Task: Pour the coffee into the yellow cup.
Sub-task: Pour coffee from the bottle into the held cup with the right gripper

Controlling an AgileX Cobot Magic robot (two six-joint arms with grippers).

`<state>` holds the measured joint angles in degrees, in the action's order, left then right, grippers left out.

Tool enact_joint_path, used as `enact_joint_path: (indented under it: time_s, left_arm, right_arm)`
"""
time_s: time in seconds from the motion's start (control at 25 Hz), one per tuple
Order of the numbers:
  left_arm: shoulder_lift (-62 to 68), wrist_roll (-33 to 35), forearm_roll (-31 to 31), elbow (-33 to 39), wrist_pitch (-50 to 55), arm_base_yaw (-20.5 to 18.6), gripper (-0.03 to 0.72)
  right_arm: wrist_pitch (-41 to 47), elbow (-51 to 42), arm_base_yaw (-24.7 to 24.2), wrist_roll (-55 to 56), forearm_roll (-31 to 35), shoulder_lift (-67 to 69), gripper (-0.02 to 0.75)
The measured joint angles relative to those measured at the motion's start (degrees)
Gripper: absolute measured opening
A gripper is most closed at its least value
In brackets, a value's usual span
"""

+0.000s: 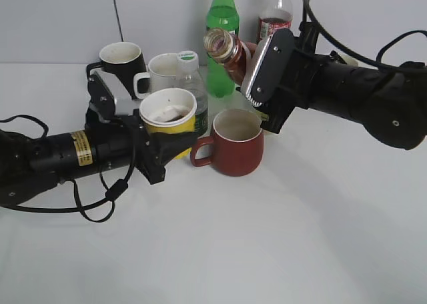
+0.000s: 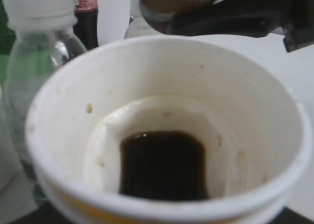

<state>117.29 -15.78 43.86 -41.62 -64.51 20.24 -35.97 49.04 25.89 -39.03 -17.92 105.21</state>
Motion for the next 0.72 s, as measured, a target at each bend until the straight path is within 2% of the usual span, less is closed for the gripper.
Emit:
enact_joint_path:
  time_s: [0.72]
  left_arm:
    - [-2.23, -3.18, 1.71, -1.85, 8.58, 5.73, 0.353]
  right_arm:
    - [0.11, 0.0, 0.0, -16.72, -1.15, -0.07, 0.522]
